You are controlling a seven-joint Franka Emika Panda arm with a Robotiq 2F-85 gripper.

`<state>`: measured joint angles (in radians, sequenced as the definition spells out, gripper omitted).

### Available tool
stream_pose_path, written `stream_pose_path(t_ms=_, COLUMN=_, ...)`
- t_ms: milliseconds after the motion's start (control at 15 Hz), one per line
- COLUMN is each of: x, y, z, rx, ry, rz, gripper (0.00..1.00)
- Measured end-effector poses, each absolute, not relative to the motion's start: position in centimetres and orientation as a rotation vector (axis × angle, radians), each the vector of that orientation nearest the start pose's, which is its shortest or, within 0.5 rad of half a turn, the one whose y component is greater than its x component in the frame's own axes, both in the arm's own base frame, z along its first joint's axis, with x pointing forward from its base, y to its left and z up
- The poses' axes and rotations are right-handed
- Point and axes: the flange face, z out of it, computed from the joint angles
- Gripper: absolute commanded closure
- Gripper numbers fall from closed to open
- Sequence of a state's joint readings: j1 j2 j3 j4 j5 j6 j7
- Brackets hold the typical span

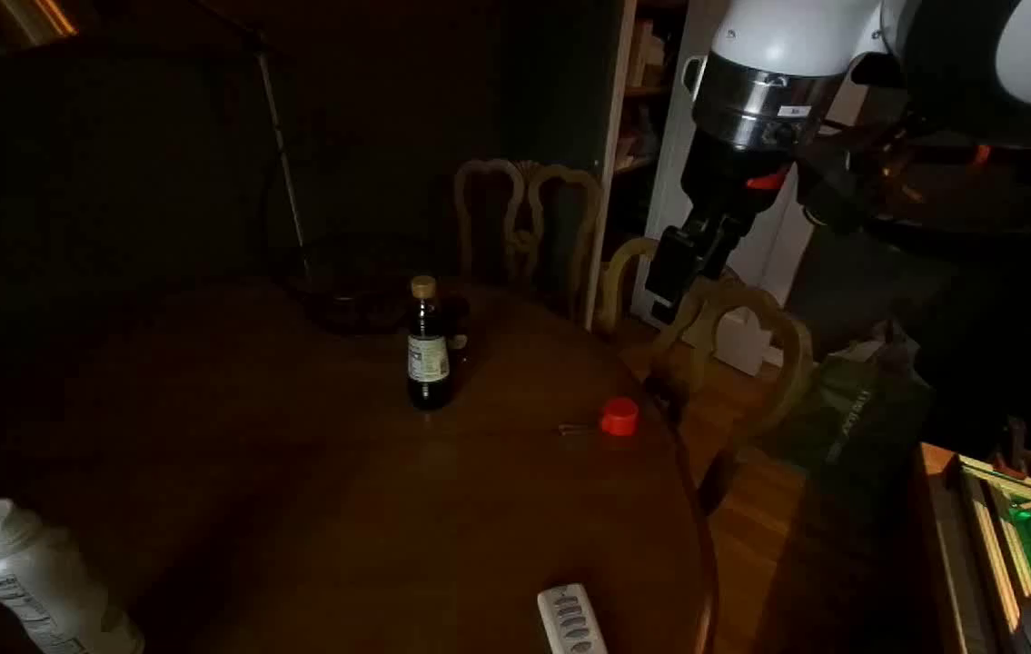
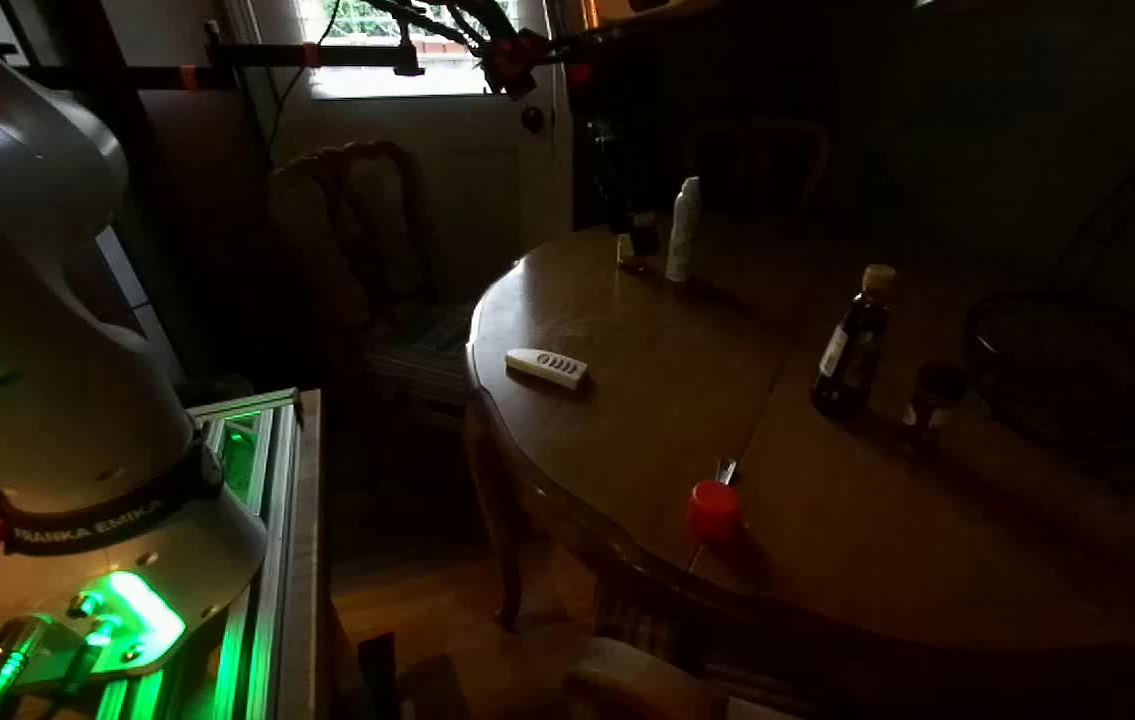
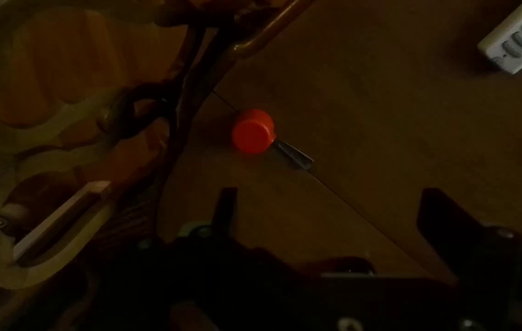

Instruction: Push the chair at the front outwards.

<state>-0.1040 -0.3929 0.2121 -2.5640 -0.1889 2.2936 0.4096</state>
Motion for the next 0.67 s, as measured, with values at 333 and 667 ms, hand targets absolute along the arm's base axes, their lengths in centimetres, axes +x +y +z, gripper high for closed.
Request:
stream_pose_path(t_ms=333, x=41.8, y=3.7, z=40.9, rx=-3.302, ry=0.336, rz=-0.269, gripper=0.00)
stream_pose_path(t_ms=667, x=39.8, y=-1.2, z=39.2, rx=-3.226, ry=0.450, rz=-0.294, gripper=0.00)
